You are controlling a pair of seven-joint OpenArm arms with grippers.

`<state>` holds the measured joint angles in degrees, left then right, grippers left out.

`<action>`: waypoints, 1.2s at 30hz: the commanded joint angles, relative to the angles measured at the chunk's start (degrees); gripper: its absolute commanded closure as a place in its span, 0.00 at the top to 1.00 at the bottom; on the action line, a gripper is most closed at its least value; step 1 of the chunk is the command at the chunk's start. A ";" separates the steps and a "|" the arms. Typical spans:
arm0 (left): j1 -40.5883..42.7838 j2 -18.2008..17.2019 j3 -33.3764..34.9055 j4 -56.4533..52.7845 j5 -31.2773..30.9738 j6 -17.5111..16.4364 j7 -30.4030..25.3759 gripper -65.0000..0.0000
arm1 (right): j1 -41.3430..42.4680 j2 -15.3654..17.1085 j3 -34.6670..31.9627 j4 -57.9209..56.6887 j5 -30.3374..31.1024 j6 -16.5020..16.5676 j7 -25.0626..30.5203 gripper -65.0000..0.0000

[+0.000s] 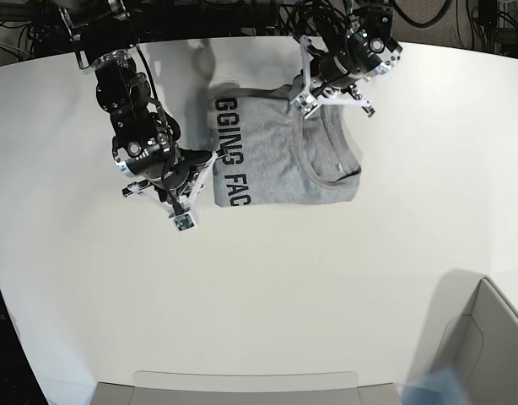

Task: Fold the T-shirt properly
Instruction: 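Grasp the folded bundle edge with both grippers and flip it over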

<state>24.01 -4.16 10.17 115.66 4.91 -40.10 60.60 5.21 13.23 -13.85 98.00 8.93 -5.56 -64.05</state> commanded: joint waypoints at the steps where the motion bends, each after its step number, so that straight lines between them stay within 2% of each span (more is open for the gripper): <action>1: 1.62 -0.63 1.03 0.96 0.15 0.10 -2.09 0.00 | 0.98 0.26 0.18 0.07 -0.09 0.07 1.41 0.00; 6: 1.44 -0.63 3.85 -0.54 0.15 0.10 -2.44 0.00 | 0.90 0.17 -0.26 -3.36 -0.09 0.24 1.77 0.00; 11: -4.36 -0.28 5.34 -5.90 0.15 0.10 -2.36 0.00 | 0.37 0.17 -0.97 -4.59 -0.09 0.33 1.77 0.00; 19: -13.68 -0.54 4.29 -18.65 0.15 0.10 -2.27 0.00 | -0.42 3.51 -11.78 -4.68 0.08 0.33 1.59 0.00; 25: -19.83 -0.63 -7.41 -24.18 0.15 0.10 -2.27 0.00 | -1.56 2.90 -20.83 -4.59 0.26 0.33 1.85 0.00; 28: -24.93 -0.36 -14.26 -27.35 0.15 0.10 -2.27 0.00 | -1.39 1.23 -25.23 -4.68 0.08 0.33 2.73 0.00; 31: -32.14 -0.19 -20.42 -32.89 0.06 0.10 -2.27 0.00 | -1.56 0.00 -27.43 -4.15 0.08 0.33 5.28 0.00; 36: -40.14 -0.10 -26.57 -38.25 0.06 0.10 -2.27 0.00 | -2.62 -0.71 -27.69 0.77 -0.09 0.24 5.55 0.00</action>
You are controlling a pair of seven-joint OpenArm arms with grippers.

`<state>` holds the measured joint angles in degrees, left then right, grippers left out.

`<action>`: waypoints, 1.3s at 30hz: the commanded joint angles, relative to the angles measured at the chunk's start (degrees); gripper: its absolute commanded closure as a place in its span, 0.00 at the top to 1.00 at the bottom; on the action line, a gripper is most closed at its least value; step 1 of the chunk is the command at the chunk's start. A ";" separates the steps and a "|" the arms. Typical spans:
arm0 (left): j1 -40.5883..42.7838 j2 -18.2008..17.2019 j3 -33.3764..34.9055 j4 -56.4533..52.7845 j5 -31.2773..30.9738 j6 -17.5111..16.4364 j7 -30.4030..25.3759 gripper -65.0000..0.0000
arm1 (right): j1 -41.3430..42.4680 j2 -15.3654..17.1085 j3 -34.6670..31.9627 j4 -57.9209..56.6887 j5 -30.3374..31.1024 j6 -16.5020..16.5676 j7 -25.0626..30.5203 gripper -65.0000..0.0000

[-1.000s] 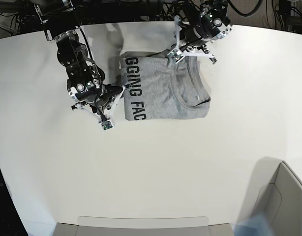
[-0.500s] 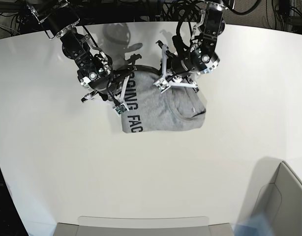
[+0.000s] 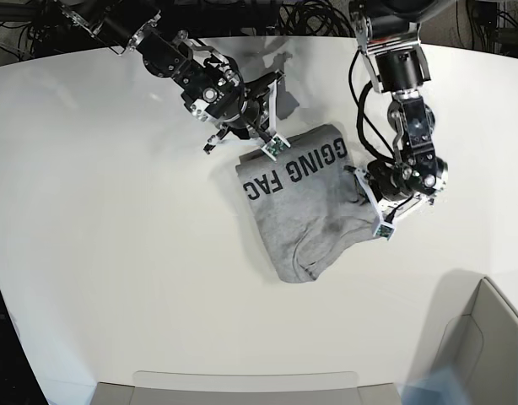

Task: Fold the T-shirt properly
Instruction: 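Grasp the folded bundle edge with both grippers and flip it over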

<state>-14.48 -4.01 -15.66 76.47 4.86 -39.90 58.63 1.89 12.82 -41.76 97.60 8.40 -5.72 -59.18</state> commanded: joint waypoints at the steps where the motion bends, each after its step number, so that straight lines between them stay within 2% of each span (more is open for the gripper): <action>1: -1.83 -0.25 -1.53 1.56 -0.07 -0.10 -0.30 0.00 | 0.09 0.06 1.19 2.93 0.43 0.13 0.67 0.00; 5: -1.56 1.51 -3.81 8.06 -0.25 -0.10 1.28 0.00 | -2.90 2.26 9.36 10.40 0.43 0.05 0.94 0.00; 9: -0.42 5.11 -4.25 17.20 -0.25 -0.10 1.63 0.00 | -4.13 1.47 22.20 13.39 0.43 0.05 1.02 0.00; 12: 2.48 7.75 -0.30 23.18 -0.25 -0.10 3.21 0.00 | -2.64 0.15 28.70 12.07 0.43 0.40 1.02 0.00; 17: 9.69 8.27 13.24 26.26 -0.25 -0.10 4.36 0.00 | 1.76 -0.03 28.88 3.98 0.69 0.40 1.02 0.00; 21: 14.79 8.27 18.43 26.35 -0.25 -0.10 4.01 0.00 | 5.45 -3.10 28.97 -3.93 0.52 0.40 1.29 0.00; 24: 16.55 7.92 18.43 26.70 0.02 -0.10 4.01 0.00 | 7.30 -5.83 26.86 -10.44 0.52 0.48 4.72 0.00; 30: 16.72 6.60 11.22 26.61 0.10 -0.10 4.01 0.00 | 8.79 -7.85 12.44 -16.94 0.43 0.40 8.85 0.00; 35: 16.37 6.60 4.45 27.31 -0.16 -0.10 4.18 0.00 | 7.30 -8.47 12.88 -14.92 0.52 -0.04 8.76 0.00; 39: 14.96 7.48 4.01 29.95 -0.25 -0.10 4.09 0.00 | 2.72 -7.68 20.61 -7.10 0.43 -0.04 8.50 0.00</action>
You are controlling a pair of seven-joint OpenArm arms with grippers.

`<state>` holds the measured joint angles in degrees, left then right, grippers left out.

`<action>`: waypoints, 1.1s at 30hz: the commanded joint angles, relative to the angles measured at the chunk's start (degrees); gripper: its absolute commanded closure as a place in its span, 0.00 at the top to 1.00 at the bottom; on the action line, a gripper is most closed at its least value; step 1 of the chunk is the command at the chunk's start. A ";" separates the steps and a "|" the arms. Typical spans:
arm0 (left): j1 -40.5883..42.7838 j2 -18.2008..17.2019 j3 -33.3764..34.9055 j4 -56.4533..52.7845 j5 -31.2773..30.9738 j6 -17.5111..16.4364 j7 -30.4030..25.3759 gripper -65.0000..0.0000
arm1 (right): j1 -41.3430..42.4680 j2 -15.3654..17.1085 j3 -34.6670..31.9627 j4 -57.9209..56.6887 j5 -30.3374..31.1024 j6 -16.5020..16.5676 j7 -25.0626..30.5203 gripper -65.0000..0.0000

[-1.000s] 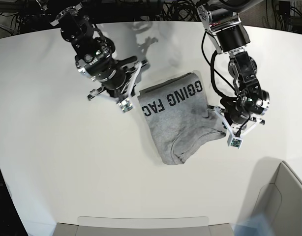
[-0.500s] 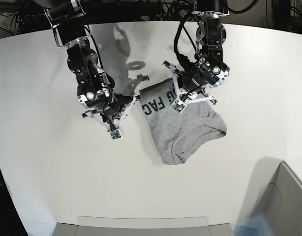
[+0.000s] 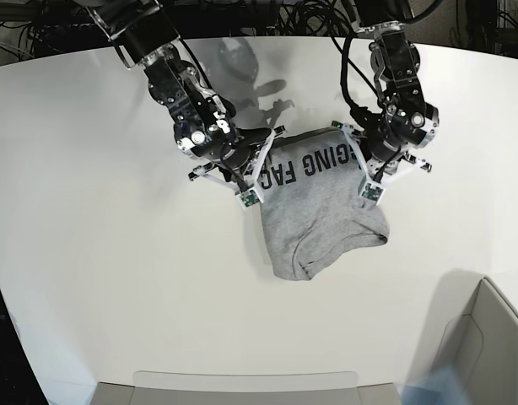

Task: Fold the T-shirt properly
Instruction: 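Grasp the folded bundle edge with both grippers and flip it over, then push the folded bundle aside with the left gripper and press it flat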

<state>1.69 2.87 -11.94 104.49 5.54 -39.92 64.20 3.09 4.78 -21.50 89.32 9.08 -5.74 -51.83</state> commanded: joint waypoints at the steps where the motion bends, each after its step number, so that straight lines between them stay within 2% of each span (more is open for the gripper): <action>1: -1.30 1.74 0.30 2.72 -1.01 -0.08 -1.57 0.00 | 0.03 0.54 2.46 3.38 -0.25 -0.02 1.33 0.00; 4: -3.23 5.26 0.38 3.95 -1.01 -0.08 -1.57 0.00 | -4.46 0.89 10.29 10.77 -0.25 -0.02 1.42 0.00; 7: -6.31 5.52 3.73 2.55 -2.16 -0.08 -1.57 0.00 | -8.85 0.89 17.14 16.92 -0.25 0.16 1.06 0.00; 9: -7.36 5.52 6.01 1.05 -2.86 -0.08 -1.66 0.00 | -11.40 1.86 19.34 19.65 -0.25 0.42 1.06 0.00; 14: -9.91 5.52 10.58 -4.31 -2.86 -0.08 -5.00 0.00 | -16.76 6.17 20.22 22.37 -0.25 0.42 1.06 0.00; 20: -11.50 4.99 13.04 -19.52 -2.60 0.58 -11.33 0.00 | -20.63 7.40 20.31 22.46 -0.25 0.42 1.42 0.00; 25: -11.76 1.04 12.60 -28.22 -2.60 0.58 -12.38 0.00 | -20.81 7.75 20.31 22.46 -0.25 0.42 1.06 0.00; 28: -11.58 -3.71 12.43 -30.77 -2.95 0.49 -12.73 0.00 | -20.81 7.75 20.31 22.55 -0.25 0.42 1.06 0.00; 33: -9.12 -13.12 12.43 -35.61 -3.04 0.41 -17.30 0.00 | -20.37 7.49 19.96 22.55 -0.25 0.42 1.06 0.00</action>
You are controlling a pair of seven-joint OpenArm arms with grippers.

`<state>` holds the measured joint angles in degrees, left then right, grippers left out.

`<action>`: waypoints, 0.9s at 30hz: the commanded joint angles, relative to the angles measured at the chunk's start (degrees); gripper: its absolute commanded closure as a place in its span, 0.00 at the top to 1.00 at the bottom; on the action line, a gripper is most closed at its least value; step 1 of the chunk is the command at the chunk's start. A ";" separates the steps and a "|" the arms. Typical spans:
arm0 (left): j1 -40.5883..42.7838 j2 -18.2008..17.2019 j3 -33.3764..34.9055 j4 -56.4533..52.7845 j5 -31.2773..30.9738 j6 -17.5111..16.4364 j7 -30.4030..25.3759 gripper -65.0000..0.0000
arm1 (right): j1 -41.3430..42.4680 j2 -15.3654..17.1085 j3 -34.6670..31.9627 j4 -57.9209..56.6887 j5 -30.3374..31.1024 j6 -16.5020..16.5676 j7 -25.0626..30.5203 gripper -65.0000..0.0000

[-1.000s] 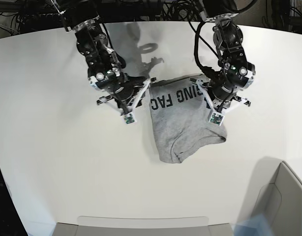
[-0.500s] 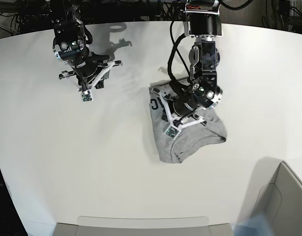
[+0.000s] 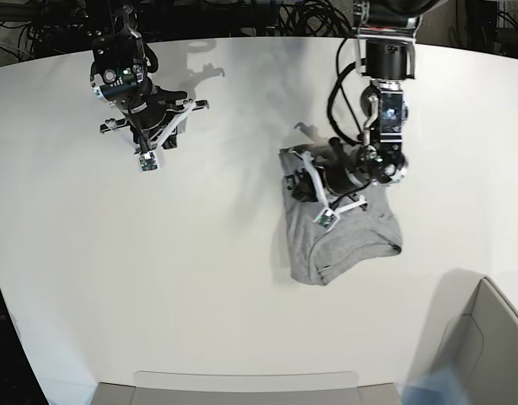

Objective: Fold the T-shirt properly

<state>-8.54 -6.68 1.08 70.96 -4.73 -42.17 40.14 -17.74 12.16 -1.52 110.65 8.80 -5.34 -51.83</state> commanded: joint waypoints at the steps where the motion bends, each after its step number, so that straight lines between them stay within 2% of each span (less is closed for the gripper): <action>1: 1.11 -5.23 -0.60 -3.40 7.24 2.48 5.71 0.00 | 0.55 0.01 -0.11 1.22 0.04 0.03 1.06 0.00; 6: 1.19 -11.74 -0.77 -8.06 7.24 2.17 3.16 0.00 | 1.34 -0.08 -0.20 1.22 0.30 0.03 1.06 0.00; 8: 1.19 -13.06 -2.44 -8.23 7.24 2.17 3.16 0.00 | 1.34 -0.08 -0.20 1.31 0.30 0.03 1.06 0.00; 10: 1.19 -13.15 -5.26 -7.09 7.68 2.17 3.16 0.00 | 1.34 -0.16 -0.20 2.01 0.39 0.03 1.06 0.00; 14: 1.19 -13.15 -6.66 -0.85 7.68 2.17 3.33 0.00 | 1.43 -0.16 -0.20 3.59 0.39 0.03 1.42 0.00; 24: 1.11 -13.15 -7.37 25.17 7.76 2.17 4.04 0.00 | 4.33 0.36 -0.20 7.63 0.39 0.11 1.42 0.00; 27: 3.74 -12.88 -11.76 33.35 7.76 2.17 5.35 0.00 | 4.15 0.54 -0.20 7.72 0.39 0.11 1.50 0.00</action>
<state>-6.11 -19.03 -7.99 100.60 2.66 -40.49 44.84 -14.15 12.25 -1.83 117.14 9.04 -5.30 -51.53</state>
